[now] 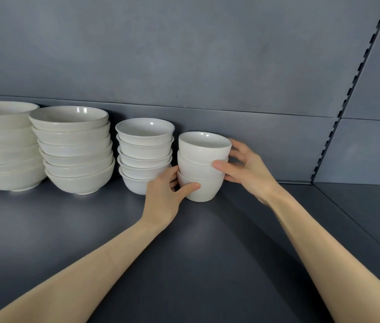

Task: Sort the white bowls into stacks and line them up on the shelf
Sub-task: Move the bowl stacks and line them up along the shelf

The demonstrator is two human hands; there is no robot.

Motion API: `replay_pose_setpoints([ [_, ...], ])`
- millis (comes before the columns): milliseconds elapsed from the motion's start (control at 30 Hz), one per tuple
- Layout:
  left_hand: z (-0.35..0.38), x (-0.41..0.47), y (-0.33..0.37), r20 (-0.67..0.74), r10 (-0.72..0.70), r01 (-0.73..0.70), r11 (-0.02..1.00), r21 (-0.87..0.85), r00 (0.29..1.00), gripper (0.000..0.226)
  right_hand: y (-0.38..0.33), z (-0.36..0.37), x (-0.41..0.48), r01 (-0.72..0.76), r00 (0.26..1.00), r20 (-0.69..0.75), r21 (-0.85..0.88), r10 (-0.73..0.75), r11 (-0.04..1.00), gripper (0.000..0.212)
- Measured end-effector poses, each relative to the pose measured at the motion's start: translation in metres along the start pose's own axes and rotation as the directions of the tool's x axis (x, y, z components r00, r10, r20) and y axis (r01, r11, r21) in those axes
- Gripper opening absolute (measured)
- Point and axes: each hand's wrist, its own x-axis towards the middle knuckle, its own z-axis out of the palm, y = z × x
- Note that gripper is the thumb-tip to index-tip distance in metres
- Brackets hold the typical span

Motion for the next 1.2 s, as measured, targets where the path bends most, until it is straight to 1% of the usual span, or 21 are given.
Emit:
replay_pose_setpoints([
  [67, -0.001, 0.002, -0.004, 0.027, -0.006, 0.006, 1.000, -0.004, 1.000, 0.039, 0.000, 0.001, 0.000, 0.003, 1.000, -0.008, 0.002, -0.003, 1.000, 0.068],
  [133, -0.001, 0.002, -0.006, 0.042, -0.004, 0.004, 1.000, 0.006, 0.999, 0.037, 0.000, 0.002, 0.000, 0.002, 1.000, -0.014, 0.001, -0.002, 1.000, 0.067],
  [300, -0.001, 0.005, -0.009, 0.074, 0.027, -0.032, 0.997, 0.067, 0.997, 0.050, 0.000, 0.001, 0.001, -0.003, 0.999, -0.034, -0.007, 0.003, 1.000, 0.066],
  [600, 0.000, 0.010, -0.021, 0.143, -0.015, -0.001, 0.994, 0.109, 0.990, 0.066, 0.003, 0.003, 0.003, 0.007, 0.999, -0.051, -0.017, -0.008, 1.000, 0.068],
  [733, 0.001, 0.013, -0.021, 0.166, -0.005, -0.019, 0.989, 0.145, 0.986, 0.065, 0.004, 0.002, 0.005, 0.012, 0.998, -0.059, -0.016, -0.013, 1.000, 0.065],
  [933, 0.000, 0.016, -0.022, 0.195, -0.027, -0.009, 0.983, 0.182, 0.980, 0.067, 0.004, 0.004, 0.006, 0.010, 0.998, -0.065, -0.009, -0.010, 1.000, 0.066],
  [1200, 0.000, 0.016, -0.023, 0.196, -0.025, -0.012, 0.983, 0.185, 0.980, 0.066, 0.005, 0.003, 0.007, 0.009, 0.998, -0.064, -0.022, -0.011, 1.000, 0.068],
])
